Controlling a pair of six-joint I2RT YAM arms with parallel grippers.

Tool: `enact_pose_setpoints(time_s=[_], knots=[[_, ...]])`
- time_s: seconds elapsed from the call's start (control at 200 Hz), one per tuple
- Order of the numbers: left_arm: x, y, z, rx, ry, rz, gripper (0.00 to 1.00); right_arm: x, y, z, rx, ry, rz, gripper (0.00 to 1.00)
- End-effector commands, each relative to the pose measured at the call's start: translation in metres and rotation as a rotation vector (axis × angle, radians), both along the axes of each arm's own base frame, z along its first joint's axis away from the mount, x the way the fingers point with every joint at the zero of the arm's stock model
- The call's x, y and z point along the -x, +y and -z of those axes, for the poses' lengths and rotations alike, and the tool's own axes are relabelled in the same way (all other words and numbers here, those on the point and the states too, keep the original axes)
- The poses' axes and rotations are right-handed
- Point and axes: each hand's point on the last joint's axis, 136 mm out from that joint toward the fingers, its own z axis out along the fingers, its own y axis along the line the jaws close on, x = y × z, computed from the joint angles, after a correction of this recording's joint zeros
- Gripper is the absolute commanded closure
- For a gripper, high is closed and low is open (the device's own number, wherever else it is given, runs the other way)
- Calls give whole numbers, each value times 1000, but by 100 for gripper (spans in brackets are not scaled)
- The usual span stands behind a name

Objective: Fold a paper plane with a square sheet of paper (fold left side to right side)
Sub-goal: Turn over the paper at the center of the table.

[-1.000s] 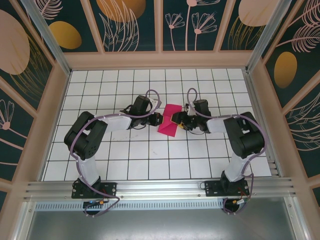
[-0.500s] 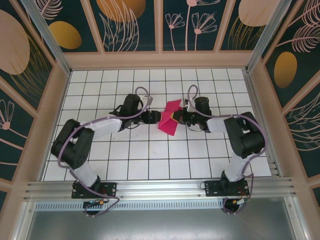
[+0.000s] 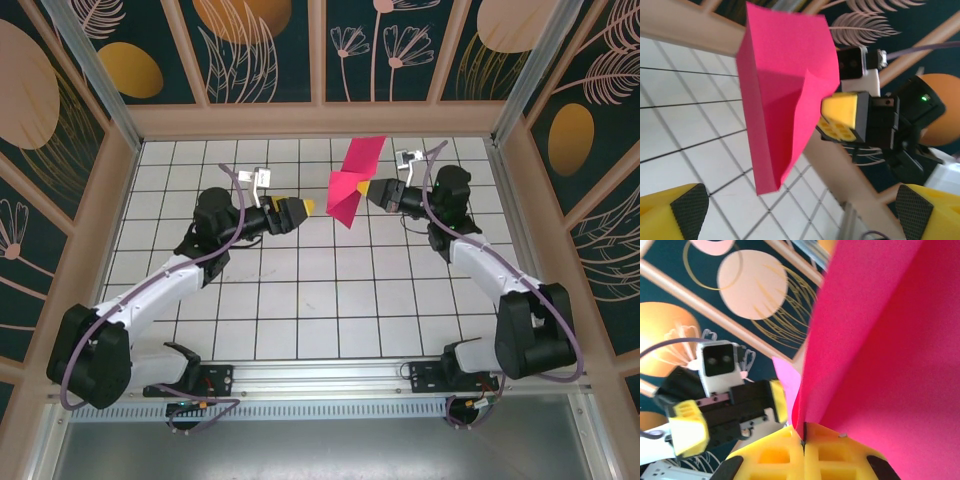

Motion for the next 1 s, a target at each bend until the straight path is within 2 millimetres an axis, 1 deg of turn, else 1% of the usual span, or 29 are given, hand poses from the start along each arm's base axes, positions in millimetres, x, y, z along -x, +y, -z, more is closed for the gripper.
enact_pose_setpoints(time_s=[0.0,0.08,0.15,0.25,0.31,0.435,0.565,0.691,0.796,0.846,0.996], knots=[[26,-10,-34,134,-45,154,4,24,15,-46,-40,-121,-104,100],[30,-16,-33,144,-40,183,4,28,22,-56,-53,-140,-126,100],[36,-23,-34,159,-39,220,4,31,27,-61,-58,-148,-140,100],[43,-31,-36,179,-46,268,6,34,34,-63,-59,-146,-158,100],[43,-35,-36,180,-44,274,10,35,35,-63,-60,-142,-163,100],[40,-38,-35,180,-39,272,23,37,37,-62,-68,-127,-177,100],[38,-40,-31,178,-30,270,33,40,38,-60,-71,-107,-187,100],[38,-39,-32,180,-34,270,49,42,38,-54,-65,-76,-192,100],[39,-39,-33,180,-45,268,61,44,38,-49,-62,-44,-206,100],[39,-38,-34,177,-49,268,65,45,38,-46,-61,-29,-212,100],[41,-38,-31,163,-53,265,72,50,37,-44,-55,-9,-219,100]])
